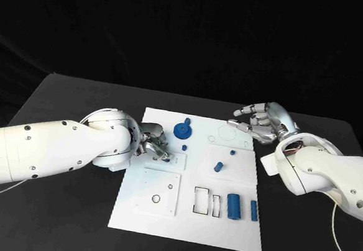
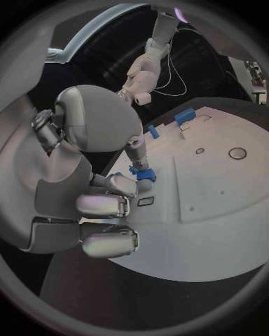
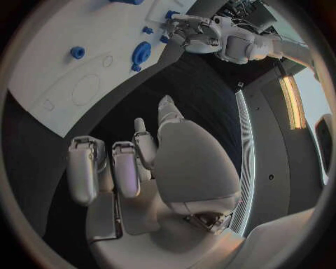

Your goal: Assemble the parts on the task board

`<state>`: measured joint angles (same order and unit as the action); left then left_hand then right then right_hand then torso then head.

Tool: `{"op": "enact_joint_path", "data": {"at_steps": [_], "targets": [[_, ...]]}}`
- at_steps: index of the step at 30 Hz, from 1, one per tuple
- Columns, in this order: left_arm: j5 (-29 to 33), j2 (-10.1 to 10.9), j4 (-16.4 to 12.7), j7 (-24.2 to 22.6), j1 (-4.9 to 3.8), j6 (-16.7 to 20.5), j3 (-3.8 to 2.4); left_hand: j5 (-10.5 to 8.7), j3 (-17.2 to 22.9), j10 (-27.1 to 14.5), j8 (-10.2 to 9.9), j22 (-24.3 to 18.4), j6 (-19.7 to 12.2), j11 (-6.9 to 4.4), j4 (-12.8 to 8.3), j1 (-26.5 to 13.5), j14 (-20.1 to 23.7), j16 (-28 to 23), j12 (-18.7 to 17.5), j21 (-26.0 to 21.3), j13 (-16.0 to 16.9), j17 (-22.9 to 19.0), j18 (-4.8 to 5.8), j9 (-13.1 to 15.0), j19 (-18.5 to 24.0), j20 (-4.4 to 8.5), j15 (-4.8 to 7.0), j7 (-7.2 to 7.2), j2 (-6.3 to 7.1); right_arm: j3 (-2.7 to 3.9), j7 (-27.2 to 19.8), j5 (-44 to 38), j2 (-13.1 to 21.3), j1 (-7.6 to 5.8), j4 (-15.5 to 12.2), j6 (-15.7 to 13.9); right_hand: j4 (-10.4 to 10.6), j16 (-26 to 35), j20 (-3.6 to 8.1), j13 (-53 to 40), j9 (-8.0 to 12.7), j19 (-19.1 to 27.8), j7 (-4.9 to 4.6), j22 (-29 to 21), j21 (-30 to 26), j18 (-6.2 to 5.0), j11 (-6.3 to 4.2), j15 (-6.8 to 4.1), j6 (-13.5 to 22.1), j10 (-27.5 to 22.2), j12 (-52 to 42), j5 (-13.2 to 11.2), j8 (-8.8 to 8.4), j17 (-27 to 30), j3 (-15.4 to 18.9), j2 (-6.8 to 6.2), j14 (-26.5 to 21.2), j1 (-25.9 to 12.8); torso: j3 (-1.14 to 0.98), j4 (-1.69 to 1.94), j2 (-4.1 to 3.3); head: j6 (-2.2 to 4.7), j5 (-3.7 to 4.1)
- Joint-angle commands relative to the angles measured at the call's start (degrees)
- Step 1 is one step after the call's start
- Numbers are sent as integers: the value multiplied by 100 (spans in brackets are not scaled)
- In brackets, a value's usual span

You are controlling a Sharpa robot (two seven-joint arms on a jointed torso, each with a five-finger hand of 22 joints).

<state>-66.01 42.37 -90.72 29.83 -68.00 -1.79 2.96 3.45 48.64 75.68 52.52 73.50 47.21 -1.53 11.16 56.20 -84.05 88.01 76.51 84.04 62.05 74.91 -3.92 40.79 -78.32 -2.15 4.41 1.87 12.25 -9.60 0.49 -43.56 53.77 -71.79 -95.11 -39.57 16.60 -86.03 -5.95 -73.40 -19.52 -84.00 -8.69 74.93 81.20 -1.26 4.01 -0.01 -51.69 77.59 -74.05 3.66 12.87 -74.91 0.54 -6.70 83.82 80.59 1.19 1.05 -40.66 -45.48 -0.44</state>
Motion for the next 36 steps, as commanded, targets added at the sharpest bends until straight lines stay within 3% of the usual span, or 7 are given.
{"op": "enact_joint_path", "data": {"at_steps": [1, 14, 22, 30, 36], "targets": [[61, -26, -7, 12, 19, -153, 16, -27, -109, 24, -24, 7, 36, -26, 45, -55, -473, 23, 30, 6, 12, 1025, 30, -8, -21, 13, 42, 18, 5, 0, -44, -16, -4, 5, -1, 63, 7, 32, 2, 9, -6, -97, 1, 1047, -19, -99, -7, -19, 24, -33, -2, -3, 35, -477, 29, 29, 377, -26, 2, 2, -1, -1, 0], [62, -34, 18, 15, 19, -153, 14, -23, -397, 33, -65, 16, 68, -21, 315, -128, -473, 23, 38, 3, 35, 1024, 32, -11, -31, 14, 39, 23, -45, 0, -63, 12, -7, 10, 2, 48, 10, 35, 3, 8, -10, -94, 2, 1044, -29, -101, -7, -20, 35, -32, -5, -3, 51, -475, 58, 53, 377, -93, 0, 2, -1, -1, 2], [66, -36, 27, 16, 19, -159, 14, -24, -478, 29, -69, 17, 75, -20, 359, -132, -473, 23, 35, 2, 31, 1024, 32, -8, -31, 13, 38, 24, -31, 0, -63, 13, -6, 12, 1, 50, 11, 39, 4, 12, -12, -94, 2, 1044, -32, -101, -7, -20, 38, -34, -4, -3, 58, -468, 71, 63, 376, -121, 0, -1, 0, 5, 0], [74, -38, 33, 17, 19, -165, 13, -32, -890, 34, -90, 15, 105, -10, 541, -183, -472, 22, 39, -5, 45, 1024, 31, 4, -30, 10, 32, 34, -45, 0, -65, 15, -5, 13, 1, 50, 12, 39, 4, 14, -14, -94, 3, 1043, -33, -101, -7, -21, 41, -35, -3, -4, 65, -469, 83, 69, 376, -145, 1, 2, 1, 15, 8], [77, -38, 40, 18, 19, -171, 13, -30, -1013, 33, -100, 27, 111, -8, 550, -214, -472, 22, 37, -3, 45, 1024, 33, 5, -39, 9, 29, 36, -66, 0, -66, 17, -2, 13, -2, 51, 12, 40, 4, 12, -15, -94, 3, 1043, -35, -102, -7, -21, 42, -33, -6, -4, 68, -467, 91, 73, 376, -161, 2, 2, 1, 19, 8]]}}
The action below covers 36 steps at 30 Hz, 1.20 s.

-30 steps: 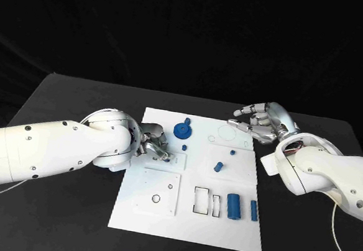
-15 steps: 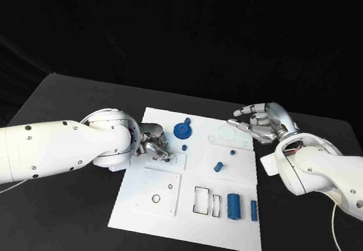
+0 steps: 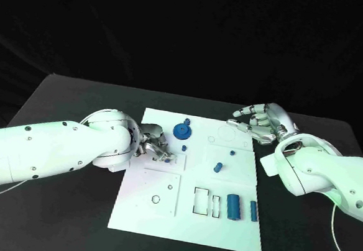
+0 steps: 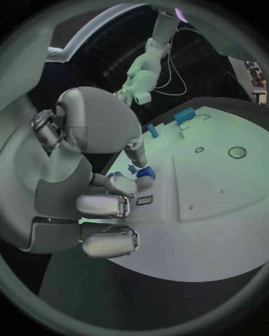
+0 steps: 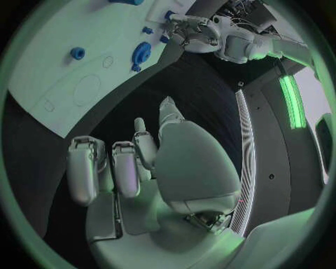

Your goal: Assemble the parts on the task board

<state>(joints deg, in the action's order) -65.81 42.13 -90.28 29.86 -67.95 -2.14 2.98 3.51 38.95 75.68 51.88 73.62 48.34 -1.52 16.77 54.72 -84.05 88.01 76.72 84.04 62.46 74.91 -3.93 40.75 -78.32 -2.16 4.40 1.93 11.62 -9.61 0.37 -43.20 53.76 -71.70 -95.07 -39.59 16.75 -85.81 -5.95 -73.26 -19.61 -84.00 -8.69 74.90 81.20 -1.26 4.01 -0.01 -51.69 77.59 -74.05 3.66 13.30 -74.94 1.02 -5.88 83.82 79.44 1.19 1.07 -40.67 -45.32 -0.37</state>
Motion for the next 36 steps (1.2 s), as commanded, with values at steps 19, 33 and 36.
{"op": "enact_joint_path", "data": {"at_steps": [19, 33, 36], "targets": [[363, 87, -125, 8, 14, -86, -71, -37, -252, 7, -59, 3, -5, -4, -4, -139, -472, 21, -7, -10, -39, 1022, 32, 11, -31, 8, 27, 34, -43, 0, -79, -7, 10, 7, 1, 33, -2, 22, 5, 2, -9, -91, 4, 1043, -44, -103, -7, -21, 51, -36, -4, -4, 40, -460, 76, 1, 375, -107, 8, -7, 3, 57, 6], [1133, 355, 5, -18, -379, -107, -396, -32, -644, -554, -788, -329, -586, 288, -11, 163, -412, -40, -384, -171, -739, 860, -39, -359, 232, -170, -225, 368, -147, 0, -92, 13, -4, 22, 84, 21, -2, 24, 5, 5, -10, -91, 3, 1042, -46, -103, -7, -21, 55, -38, -2, -4, 43, -456, 85, 3, 375, -124, 4, -3, 6, 145, -4], [1022, 314, 216, -22, -488, -185, -415, -32, -661, -566, -822, -338, -594, 300, -13, 186, -410, -41, -391, -176, -755, 856, -41, -385, 239, -181, -237, 381, -144, 0, -89, 14, -10, 22, 99, 22, -2, 24, 5, 5, -10, -91, 3, 1042, -46, -103, -7, -21, 55, -38, -2, -4, 43, -456, 85, 3, 375, -124, 5, 0, 1, 153, -14]]}}
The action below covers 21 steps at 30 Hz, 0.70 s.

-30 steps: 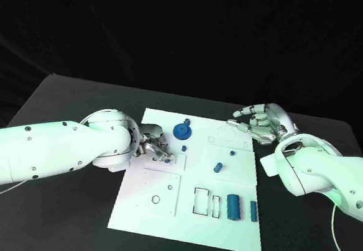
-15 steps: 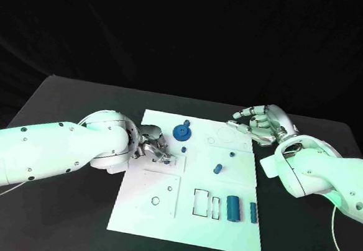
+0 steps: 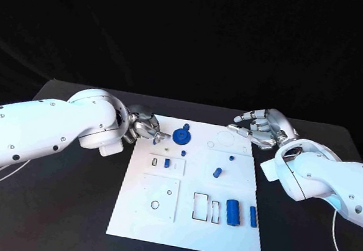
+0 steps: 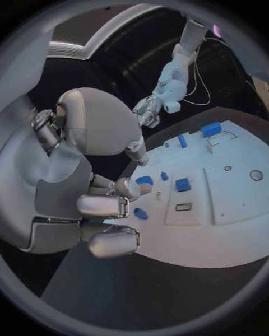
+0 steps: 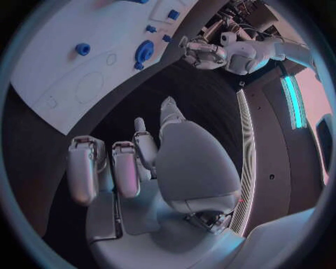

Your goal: Assemble the parts on the task board

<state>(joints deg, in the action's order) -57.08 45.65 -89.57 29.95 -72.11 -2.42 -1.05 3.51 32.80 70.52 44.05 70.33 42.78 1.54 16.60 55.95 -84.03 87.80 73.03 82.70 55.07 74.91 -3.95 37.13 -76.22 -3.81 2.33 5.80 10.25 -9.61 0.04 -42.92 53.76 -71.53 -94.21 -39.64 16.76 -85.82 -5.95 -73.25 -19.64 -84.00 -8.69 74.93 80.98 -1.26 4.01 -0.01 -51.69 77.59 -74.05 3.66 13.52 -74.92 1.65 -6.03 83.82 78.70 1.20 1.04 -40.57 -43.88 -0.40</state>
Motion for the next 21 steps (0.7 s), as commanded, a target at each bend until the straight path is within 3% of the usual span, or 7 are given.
{"op": "enact_joint_path", "data": {"at_steps": [1, 7, 12, 21], "targets": [[94, -58, 207, -31, -93, -188, -16, -32, -47, -51, -40, -9, -38, -6, 4, 64, -412, -20, -22, -42, -18, 856, -40, -24, 30, -16, -30, -6, -6, 0, -55, -14, -11, 5, 15, 28, -3, 24, 5, 4, -6, -91, 4, 1040, -24, -103, -7, -21, 55, -38, -2, -4, 21, -458, 22, 18, 375, -50, 4, 5, -9, 10, -13], [-299, -277, 674, -33, -160, -405, -16, -34, -91, -109, -82, -40, -40, 12, 9, 89, -404, -28, -67, -57, -103, 834, -47, -60, 54, -34, -47, 12, 12, 0, -51, -14, -21, 6, 28, 31, -3, 24, 5, 4, -6, -91, 4, 1040, -24, -103, -7, -21, 55, -38, -2, -4, 21, -458, 22, 18, 375, -50, 7, 14, -12, -4, -12], [-485, -489, 1057, -31, -177, -599, 21, -35, -165, -150, -120, -63, -34, 28, 15, 93, -397, -33, -97, -70, -156, 818, -53, -95, 74, -51, -63, 27, 35, 0, -50, -14, -25, 6, 32, 32, -3, 24, 5, 4, -6, -91, 4, 1040, -24, -103, -7, -21, 55, -38, -2, -4, 21, -458, 22, 18, 375, -50, 7, 3, -12, -17, -27], [-569, -672, 1344, -1, -180, -979, 124, -37, -246, -150, -130, -61, -1, 34, 20, 65, -391, -38, -92, -72, -148, 806, -53, -116, 75, -64, -72, 31, 40, 0, -46, -14, -26, 6, 31, 33, -3, 24, 5, 4, -6, -91, 4, 1040, -24, -103, -7, -21, 55, -38, -2, -4, 21, -458, 22, 18, 375, -50, 0, 7, -11, -39, -50]]}}
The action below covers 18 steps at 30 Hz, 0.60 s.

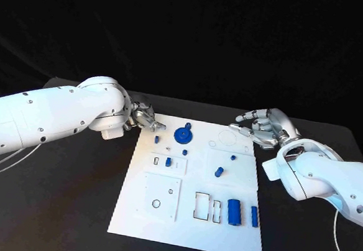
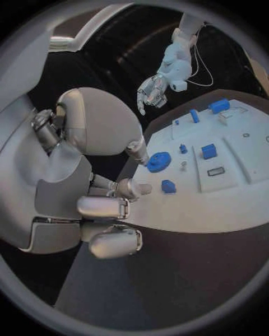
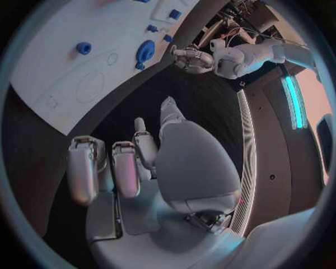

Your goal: Assemble the parts on the task board

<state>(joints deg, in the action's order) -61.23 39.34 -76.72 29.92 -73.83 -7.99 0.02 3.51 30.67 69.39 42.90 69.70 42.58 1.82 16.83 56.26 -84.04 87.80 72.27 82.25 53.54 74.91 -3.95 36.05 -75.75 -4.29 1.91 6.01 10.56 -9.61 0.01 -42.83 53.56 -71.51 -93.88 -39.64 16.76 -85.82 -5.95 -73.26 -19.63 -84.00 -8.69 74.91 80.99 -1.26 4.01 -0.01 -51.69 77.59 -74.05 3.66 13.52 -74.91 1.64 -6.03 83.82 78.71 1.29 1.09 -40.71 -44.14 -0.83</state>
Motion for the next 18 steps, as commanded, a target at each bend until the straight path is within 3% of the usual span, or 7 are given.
{"op": "enact_joint_path", "data": {"at_steps": [1, 7, 18], "targets": [[-156, -65, 100, 7, -7, -466, 40, -37, -43, -51, -14, -14, 25, 6, -3, 32, -385, -44, -27, -34, -17, 789, -57, -10, 41, -18, -31, 9, 9, 0, -42, -23, -8, 4, -3, 33, -7, 25, 5, 8, -9, -88, 3, 1039, -32, -105, -7, -21, 63, -40, -2, -2, 27, -458, 36, 25, 375, -70, -8, -1, 3, -16, -7], [-132, -148, 217, 13, -3, -548, 95, -37, -55, -59, -15, -19, 31, 7, -4, 28, -382, -47, -31, -37, -26, 781, -58, -12, 45, -19, -32, 8, 7, 0, -43, -23, -8, 4, -4, 32, -7, 25, 5, 8, -9, -88, 3, 1039, -32, -105, -7, -21, 63, -40, -2, -2, 27, -458, 36, 25, 375, -70, 0, -5, -2, -23, -5], [-89, -216, 279, 13, -2, -611, 126, -36, -71, -58, -11, -16, 49, 6, -9, 35, -380, -48, -27, -37, -18, 778, -58, -16, 44, -23, -33, 6, -9, 0, -41, -23, -20, 4, 0, 34, -7, 25, 5, 8, -9, -88, 3, 1039, -32, -105, -7, -21, 63, -40, -2, -2, 27, -458, 36, 25, 375, -70, -10, -2, 5, -31, -21]]}}
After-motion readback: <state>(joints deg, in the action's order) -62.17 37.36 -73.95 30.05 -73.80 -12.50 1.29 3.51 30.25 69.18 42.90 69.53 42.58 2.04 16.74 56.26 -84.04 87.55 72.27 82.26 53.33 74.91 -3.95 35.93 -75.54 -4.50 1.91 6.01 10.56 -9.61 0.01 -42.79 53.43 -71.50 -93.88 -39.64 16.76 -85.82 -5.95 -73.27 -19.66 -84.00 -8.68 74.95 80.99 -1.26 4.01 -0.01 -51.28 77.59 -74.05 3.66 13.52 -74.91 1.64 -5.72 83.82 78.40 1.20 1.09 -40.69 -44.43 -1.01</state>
